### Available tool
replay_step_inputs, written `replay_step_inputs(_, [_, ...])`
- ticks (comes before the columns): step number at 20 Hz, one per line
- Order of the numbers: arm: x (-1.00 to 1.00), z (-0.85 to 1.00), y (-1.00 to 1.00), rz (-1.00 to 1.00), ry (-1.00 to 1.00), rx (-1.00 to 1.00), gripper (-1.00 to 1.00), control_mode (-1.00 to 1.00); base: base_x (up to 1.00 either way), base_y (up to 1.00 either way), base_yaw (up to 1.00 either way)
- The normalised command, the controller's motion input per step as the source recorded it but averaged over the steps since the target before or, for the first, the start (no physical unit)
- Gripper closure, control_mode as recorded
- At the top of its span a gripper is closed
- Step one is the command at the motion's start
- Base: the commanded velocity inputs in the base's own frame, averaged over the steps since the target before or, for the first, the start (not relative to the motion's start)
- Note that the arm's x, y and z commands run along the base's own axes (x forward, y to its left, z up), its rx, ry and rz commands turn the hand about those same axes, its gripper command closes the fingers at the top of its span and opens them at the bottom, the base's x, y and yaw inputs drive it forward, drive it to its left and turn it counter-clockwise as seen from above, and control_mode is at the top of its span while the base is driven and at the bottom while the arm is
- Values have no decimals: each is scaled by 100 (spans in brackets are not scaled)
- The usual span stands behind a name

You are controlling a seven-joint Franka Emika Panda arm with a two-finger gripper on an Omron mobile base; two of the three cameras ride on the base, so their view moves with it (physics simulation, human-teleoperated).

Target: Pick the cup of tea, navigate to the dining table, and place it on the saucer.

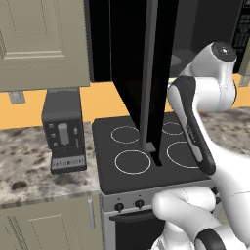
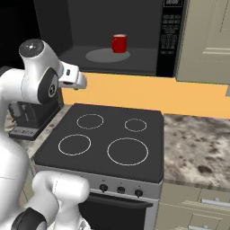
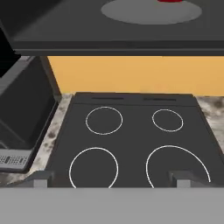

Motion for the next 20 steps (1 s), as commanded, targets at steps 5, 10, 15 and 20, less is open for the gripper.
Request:
replay_step_inputs(5, [-2, 85, -20, -9, -31, 2, -100, -100, 0, 0, 0])
replay_step_inputs(10, [0, 85, -19, -17, -24, 4, -100, -100, 0, 0, 0])
replay_step_inputs(15, [9, 38, -10, -25, -19, 2, -100, -100, 0, 0, 0])
replay_step_inputs(20, [30, 0, -14, -6, -13, 3, -100, -100, 0, 0, 0])
